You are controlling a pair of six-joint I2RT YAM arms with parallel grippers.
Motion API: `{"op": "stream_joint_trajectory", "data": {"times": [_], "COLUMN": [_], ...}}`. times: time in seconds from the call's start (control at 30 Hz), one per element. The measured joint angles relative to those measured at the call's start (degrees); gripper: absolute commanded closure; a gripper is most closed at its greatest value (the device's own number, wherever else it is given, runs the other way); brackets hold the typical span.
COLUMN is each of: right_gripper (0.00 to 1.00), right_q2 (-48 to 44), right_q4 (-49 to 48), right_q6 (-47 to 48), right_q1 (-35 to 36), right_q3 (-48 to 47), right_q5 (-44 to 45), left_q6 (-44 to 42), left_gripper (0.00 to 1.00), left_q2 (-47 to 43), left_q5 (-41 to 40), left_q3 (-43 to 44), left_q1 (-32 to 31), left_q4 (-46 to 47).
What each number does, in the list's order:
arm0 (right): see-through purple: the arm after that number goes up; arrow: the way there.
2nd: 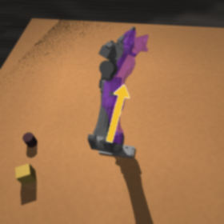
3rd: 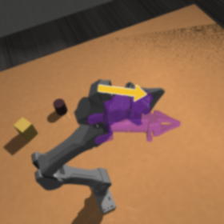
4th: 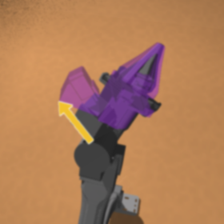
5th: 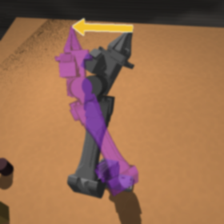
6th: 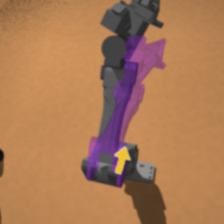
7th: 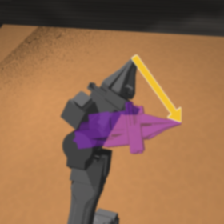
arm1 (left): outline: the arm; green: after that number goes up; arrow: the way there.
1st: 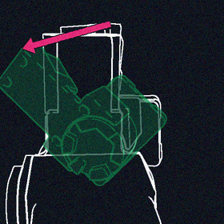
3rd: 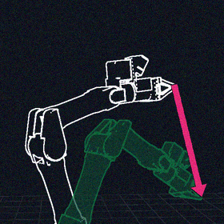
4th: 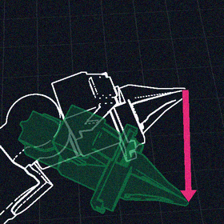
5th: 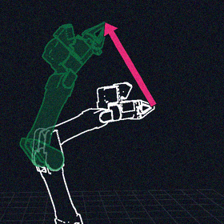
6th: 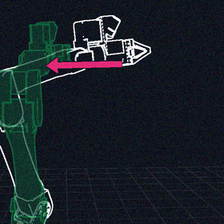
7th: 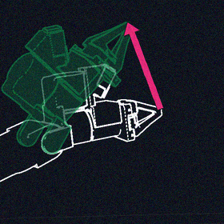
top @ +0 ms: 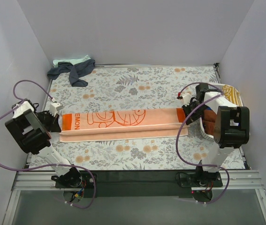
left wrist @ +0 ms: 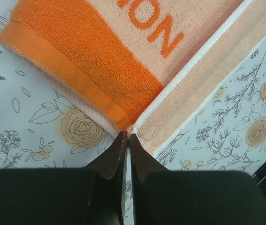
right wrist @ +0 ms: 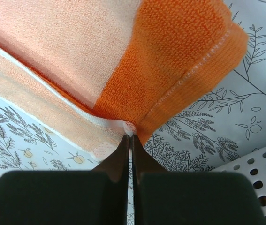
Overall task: Roll the towels
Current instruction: Fold the towel
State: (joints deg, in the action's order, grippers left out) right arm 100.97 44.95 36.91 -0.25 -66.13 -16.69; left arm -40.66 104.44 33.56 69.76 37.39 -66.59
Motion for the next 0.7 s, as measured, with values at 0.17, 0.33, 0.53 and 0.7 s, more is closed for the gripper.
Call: {"op": "stream_joint_trajectory", "data": {"times": [0.17,0.33,0.53,0.7], "right_gripper": [0.99,0.99,0.99,0.99], "right_q2": [-0.35,-3.04,-5.16,-4.68], "right_q4": [1.75,3.23,4.42,4.68], "right_q6": [0.04,0.48,1.64,2.51], "right_q1": [0.02,0.07,0.07,0.04], "right_q3": [-2.14,-3.98,-2.89,0.42], "right_q5": [-0.74,-1.7,-1.7,-1.53], "left_q6": [0.07,-0.74,-3.19,-4.52], "left_gripper": [1.0,1.0,1.0,1.0], "left_q2": [0.26,0.24,-0.04,-0.17], "left_q5": [1.27,3.28,3.08,1.66], "left_q3": [5.49,11.04,9.7,5.03], "left_q1": [-0.02,0.02,0.98,1.55], "left_q4": [-3.61,-7.67,-9.46,-8.55]}}
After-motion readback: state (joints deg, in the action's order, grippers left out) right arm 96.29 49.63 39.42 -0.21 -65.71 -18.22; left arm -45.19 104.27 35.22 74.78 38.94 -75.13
